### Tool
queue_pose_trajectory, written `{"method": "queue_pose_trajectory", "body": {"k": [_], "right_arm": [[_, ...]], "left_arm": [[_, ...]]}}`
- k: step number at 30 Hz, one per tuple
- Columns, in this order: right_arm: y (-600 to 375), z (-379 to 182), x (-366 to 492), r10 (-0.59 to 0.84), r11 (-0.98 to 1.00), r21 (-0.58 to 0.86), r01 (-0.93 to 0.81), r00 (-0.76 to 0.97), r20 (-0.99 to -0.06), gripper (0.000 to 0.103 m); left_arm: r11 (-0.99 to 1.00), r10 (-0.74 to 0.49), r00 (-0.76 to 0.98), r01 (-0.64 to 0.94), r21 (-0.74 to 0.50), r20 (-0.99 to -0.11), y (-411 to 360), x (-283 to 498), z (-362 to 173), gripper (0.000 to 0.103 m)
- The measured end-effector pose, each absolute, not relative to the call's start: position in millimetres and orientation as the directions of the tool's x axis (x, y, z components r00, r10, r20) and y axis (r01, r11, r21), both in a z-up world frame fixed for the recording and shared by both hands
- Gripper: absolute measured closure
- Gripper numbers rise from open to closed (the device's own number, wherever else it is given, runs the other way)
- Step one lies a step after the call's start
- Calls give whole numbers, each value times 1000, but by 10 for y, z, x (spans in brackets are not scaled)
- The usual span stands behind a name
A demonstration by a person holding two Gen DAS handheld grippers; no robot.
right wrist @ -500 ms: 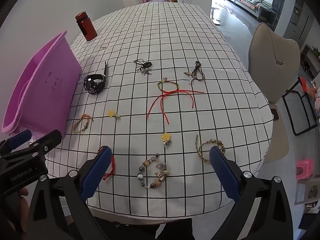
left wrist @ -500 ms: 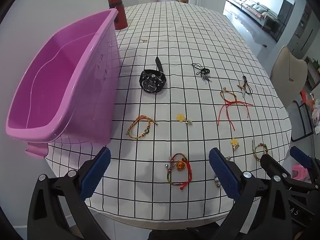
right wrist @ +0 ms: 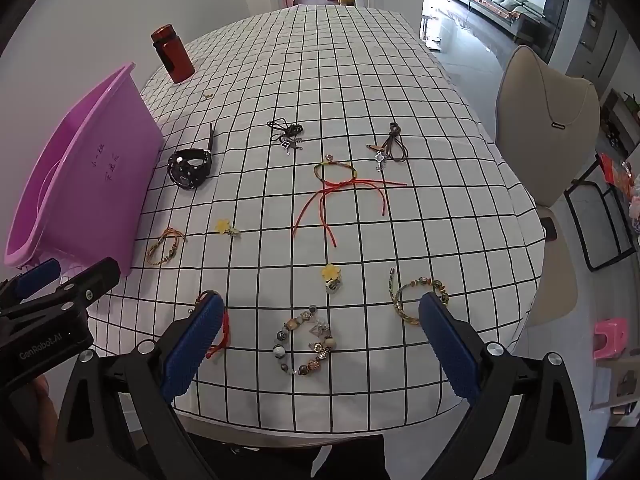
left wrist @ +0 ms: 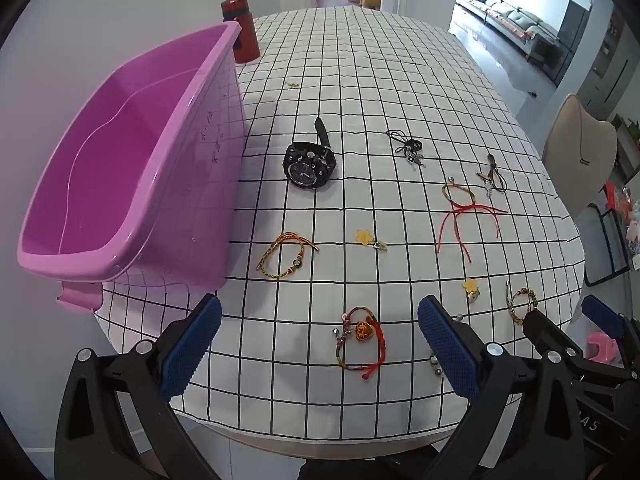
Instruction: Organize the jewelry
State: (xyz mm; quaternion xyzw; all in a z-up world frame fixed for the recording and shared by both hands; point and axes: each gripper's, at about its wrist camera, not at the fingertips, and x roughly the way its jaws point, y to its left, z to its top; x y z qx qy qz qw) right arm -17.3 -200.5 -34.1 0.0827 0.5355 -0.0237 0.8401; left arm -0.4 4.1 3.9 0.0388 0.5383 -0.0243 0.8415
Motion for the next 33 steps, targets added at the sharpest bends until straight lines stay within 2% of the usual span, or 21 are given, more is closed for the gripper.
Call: {"method": "queue_pose_trajectory", "body": {"k": [33], "right_arm": [[-1992,-342,-187,43,985,111,131,435,-899,9]], "left_arm": [[996,8,429,81,48,-903,45,-18,80,6]]}}
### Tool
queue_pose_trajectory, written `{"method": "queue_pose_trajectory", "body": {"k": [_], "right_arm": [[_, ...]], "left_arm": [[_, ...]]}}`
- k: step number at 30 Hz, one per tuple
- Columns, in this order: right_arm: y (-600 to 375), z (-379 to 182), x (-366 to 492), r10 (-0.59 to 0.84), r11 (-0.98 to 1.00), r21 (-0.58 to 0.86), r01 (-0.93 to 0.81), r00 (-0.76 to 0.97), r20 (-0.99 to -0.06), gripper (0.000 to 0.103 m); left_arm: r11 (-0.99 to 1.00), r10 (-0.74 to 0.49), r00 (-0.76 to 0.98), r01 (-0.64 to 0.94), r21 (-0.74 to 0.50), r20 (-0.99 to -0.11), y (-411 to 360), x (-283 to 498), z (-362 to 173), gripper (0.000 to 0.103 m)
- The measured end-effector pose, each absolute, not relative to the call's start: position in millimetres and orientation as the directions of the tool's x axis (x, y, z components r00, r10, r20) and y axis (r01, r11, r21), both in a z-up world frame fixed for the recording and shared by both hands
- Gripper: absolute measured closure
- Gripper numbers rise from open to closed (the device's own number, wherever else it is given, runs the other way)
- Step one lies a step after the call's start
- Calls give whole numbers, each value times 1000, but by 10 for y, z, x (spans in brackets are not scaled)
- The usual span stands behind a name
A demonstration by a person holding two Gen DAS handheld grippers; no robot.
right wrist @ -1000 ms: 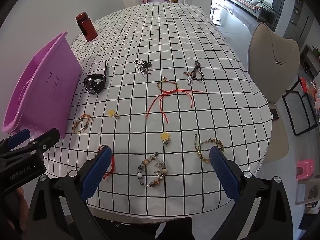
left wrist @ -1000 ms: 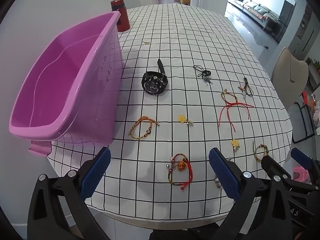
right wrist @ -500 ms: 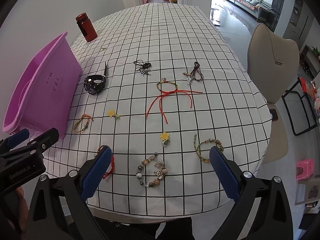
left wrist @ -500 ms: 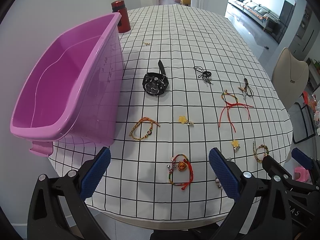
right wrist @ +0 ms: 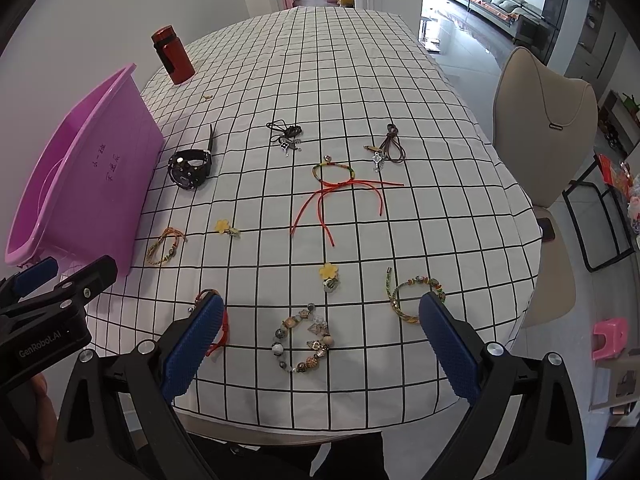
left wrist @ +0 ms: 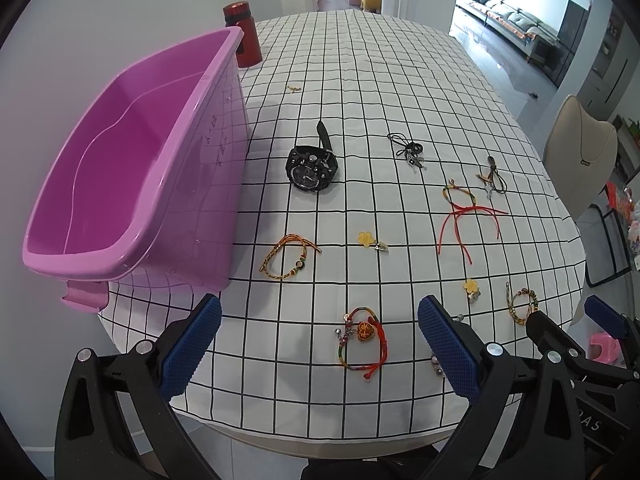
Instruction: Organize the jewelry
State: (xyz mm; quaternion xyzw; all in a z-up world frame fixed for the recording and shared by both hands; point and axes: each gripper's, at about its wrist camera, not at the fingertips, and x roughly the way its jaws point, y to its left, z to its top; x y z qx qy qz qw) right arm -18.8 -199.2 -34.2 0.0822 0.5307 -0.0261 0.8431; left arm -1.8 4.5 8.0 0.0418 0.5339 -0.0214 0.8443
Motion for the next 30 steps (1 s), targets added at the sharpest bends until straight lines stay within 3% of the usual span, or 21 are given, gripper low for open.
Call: {"method": "queue_pose_trajectory", "body": {"k": [30], "right_arm": [[-1979,-315,-241,37,986,105,129,441,-897,9]], "left_arm": [[996,9,437,78,48,-900,60,-65,98,6]]}}
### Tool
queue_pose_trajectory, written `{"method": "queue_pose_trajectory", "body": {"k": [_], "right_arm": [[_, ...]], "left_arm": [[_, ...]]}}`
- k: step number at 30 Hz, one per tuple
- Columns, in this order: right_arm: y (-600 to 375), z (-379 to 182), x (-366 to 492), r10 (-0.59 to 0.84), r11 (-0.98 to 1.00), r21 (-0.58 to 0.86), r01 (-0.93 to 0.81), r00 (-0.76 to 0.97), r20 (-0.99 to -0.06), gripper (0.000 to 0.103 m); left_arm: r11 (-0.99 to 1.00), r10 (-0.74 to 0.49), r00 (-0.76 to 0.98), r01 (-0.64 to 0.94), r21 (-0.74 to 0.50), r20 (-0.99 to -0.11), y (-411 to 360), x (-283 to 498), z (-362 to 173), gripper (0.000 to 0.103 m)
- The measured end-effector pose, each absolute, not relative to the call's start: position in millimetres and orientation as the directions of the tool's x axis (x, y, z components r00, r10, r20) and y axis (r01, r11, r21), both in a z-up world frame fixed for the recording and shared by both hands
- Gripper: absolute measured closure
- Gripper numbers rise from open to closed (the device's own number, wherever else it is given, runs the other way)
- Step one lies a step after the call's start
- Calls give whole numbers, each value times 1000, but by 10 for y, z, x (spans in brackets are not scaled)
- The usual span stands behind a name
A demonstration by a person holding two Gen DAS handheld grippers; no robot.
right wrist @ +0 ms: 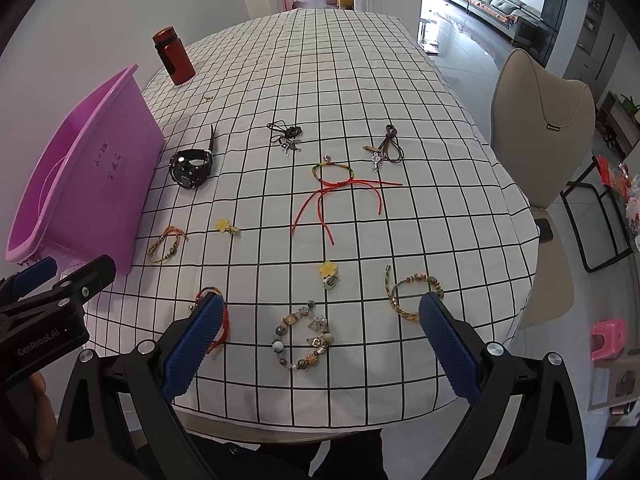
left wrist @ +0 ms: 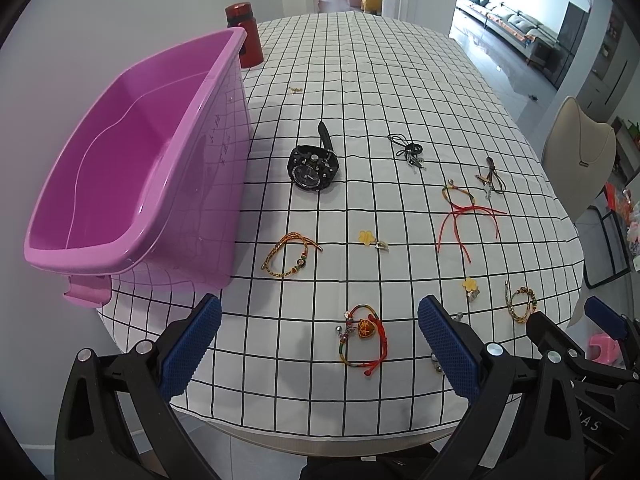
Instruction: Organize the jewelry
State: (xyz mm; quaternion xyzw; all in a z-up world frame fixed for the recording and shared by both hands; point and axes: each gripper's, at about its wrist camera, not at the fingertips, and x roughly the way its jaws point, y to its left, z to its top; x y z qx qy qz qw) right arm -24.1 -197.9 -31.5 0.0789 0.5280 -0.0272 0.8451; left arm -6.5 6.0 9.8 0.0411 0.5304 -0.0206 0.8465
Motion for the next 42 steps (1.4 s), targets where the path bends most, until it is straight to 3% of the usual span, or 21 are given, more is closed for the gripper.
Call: {"method": "queue_pose_trajectory", "body": {"k": [25,42], "right_arm": [[-1958,-385,-417,74,978,152,143,442,-894,9],[-1876,-993,-901,38,985,112,131,472,-881,9]], "left_arm": [[995,-34,435,103,12,-900,133,-204,12,6],[988,-65,448,156,7,-892,226,-536,-657,6]]}}
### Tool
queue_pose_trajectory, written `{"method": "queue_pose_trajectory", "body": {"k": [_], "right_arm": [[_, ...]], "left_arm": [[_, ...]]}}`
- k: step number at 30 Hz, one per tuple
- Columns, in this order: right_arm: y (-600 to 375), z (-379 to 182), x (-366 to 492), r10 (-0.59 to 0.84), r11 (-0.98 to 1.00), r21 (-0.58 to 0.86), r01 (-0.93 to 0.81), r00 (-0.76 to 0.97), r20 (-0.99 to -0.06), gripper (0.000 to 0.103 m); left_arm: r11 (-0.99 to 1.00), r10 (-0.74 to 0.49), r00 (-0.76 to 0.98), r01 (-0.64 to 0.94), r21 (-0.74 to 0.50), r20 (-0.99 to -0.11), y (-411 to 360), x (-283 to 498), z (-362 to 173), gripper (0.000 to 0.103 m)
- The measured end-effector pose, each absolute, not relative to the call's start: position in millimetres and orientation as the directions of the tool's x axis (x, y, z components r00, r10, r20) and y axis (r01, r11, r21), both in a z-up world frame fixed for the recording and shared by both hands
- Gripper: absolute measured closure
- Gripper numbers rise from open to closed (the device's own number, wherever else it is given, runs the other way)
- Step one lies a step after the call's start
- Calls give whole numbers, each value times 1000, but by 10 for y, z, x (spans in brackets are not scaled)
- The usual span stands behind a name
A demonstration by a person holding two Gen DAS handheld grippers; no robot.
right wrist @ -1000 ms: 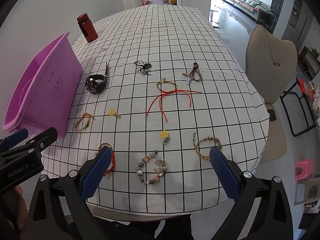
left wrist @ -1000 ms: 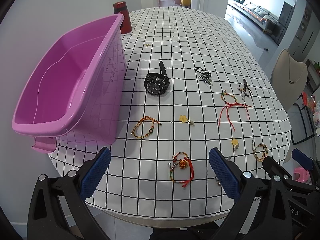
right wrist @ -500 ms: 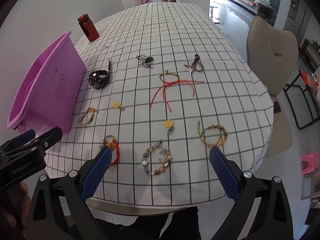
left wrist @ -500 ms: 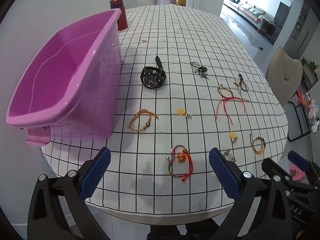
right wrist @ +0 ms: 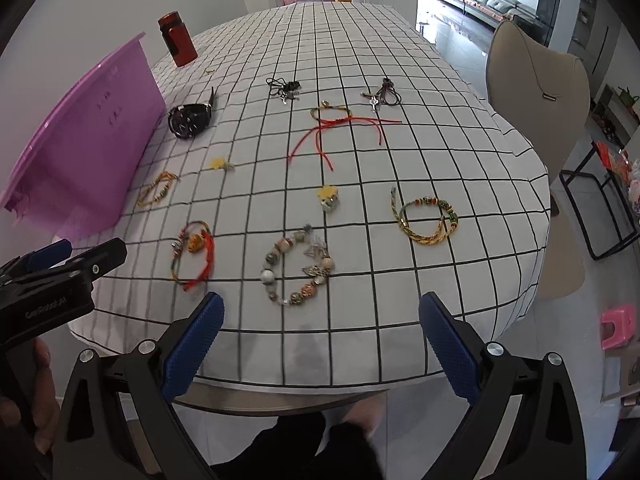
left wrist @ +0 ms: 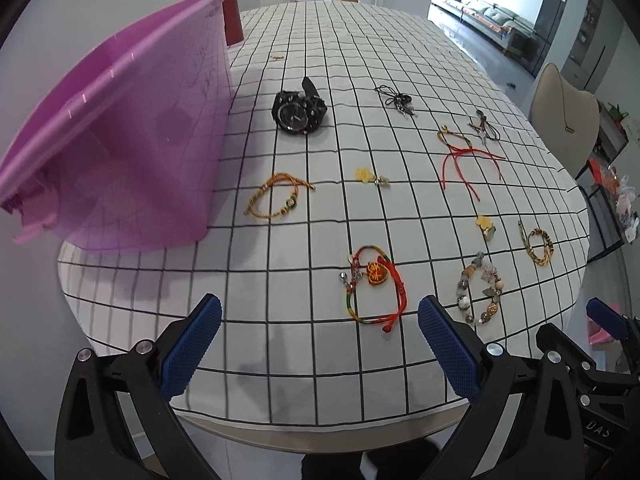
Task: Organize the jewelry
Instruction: 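Grasp the red heart-charm bracelet with the left tool while the right tool grasps the beaded bracelet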
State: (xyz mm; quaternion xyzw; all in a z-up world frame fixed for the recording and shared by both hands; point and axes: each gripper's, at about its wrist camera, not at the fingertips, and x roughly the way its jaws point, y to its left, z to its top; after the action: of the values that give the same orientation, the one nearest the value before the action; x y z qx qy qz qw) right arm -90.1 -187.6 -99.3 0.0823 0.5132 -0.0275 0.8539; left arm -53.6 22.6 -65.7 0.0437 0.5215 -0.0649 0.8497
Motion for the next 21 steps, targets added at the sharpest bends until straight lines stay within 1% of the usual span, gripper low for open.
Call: {"method": "queue_pose_trajectory", "body": {"k": [6,10,16,21], "right_arm": [[-1872,-1244,-886,63,994,100,44,518,-853,9],[-1881,-1420,-859,88,993,115,12,562,-822,9],[-1900,-1662,-823,112,991,137,-4,606,-788,9],[-1885,-1688,-853,78,994,113,9,666,-742,9]], "left_arm": [[995,-59,485,103,-10,-873,239,-616,-890,6],[996,-31,521,86,17,-853,193,-640,-1039,6],[996,-37,557,93,17,-830,100,-671,-1233,6],[992,-44,589,122,34,-807,27,-702,-1354,6]]}}
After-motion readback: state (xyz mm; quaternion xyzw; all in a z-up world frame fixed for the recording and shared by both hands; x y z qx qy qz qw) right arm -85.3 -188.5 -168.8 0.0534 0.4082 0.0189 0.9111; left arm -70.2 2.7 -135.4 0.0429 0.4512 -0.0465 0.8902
